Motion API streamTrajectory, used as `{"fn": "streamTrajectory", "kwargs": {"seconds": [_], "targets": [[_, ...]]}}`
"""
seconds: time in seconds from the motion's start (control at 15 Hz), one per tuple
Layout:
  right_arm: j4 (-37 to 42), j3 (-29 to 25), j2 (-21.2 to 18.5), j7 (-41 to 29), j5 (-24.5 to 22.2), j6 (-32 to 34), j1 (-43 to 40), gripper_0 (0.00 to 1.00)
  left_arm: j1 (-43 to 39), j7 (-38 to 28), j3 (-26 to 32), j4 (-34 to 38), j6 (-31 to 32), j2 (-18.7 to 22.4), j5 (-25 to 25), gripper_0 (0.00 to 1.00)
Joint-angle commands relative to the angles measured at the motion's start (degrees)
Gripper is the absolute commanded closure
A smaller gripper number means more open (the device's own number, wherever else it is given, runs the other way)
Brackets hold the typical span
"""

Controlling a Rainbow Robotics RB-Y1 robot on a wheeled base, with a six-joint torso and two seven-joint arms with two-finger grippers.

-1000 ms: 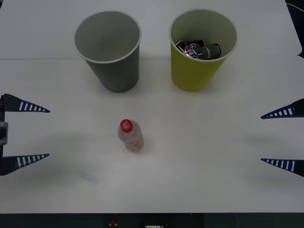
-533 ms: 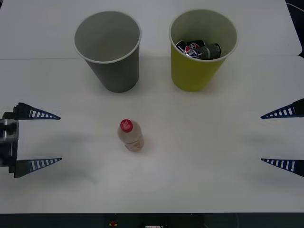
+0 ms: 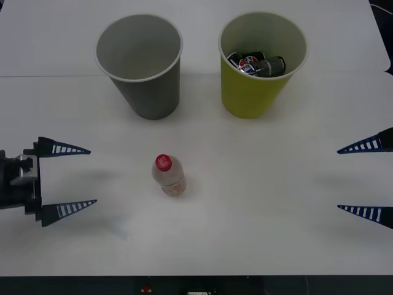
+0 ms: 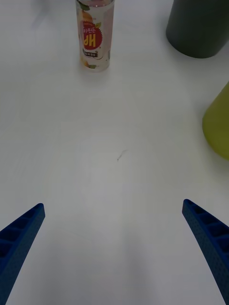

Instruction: Put the can into the green bin and the plastic bottle into the gray bin

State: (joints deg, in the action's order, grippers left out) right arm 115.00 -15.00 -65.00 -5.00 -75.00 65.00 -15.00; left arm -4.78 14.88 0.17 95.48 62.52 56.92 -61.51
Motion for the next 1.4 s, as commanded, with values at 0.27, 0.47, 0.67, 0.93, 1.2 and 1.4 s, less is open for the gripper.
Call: {"fn": "streamTrajectory", "kwargs": {"seconds": [0.27, 0.47, 0.67, 0.93, 1.2, 1.4], "targets": [[0.0, 0.0, 0.0, 0.0, 0.0, 0.0, 0.0, 0.0, 4.2, 10.1, -6.6, -8.7, -0.1, -2.3, 6.8, 0.0], [0.0, 0.0, 0.0, 0.0, 0.0, 0.0, 0.0, 0.0, 7.2, 11.3, -11.5, -13.4, -0.1, -3.1, 10.9, 0.0], [0.0, 0.0, 0.0, 0.0, 0.0, 0.0, 0.0, 0.0, 10.7, 11.9, -14.0, -16.7, -0.1, -6.2, 11.1, 0.0], [0.0, 0.0, 0.0, 0.0, 0.0, 0.0, 0.0, 0.0, 13.9, 12.1, -17.0, -19.3, -0.9, -9.6, 11.1, 0.0], [0.0, 0.0, 0.0, 0.0, 0.0, 0.0, 0.0, 0.0, 16.7, 12.1, -20.2, -21.3, -2.2, -12.9, 11.1, 0.0], [0.0, 0.0, 0.0, 0.0, 0.0, 0.0, 0.0, 0.0, 18.3, 12.2, -22.2, -22.4, -3.9, -15.7, 11.0, 0.0]]}}
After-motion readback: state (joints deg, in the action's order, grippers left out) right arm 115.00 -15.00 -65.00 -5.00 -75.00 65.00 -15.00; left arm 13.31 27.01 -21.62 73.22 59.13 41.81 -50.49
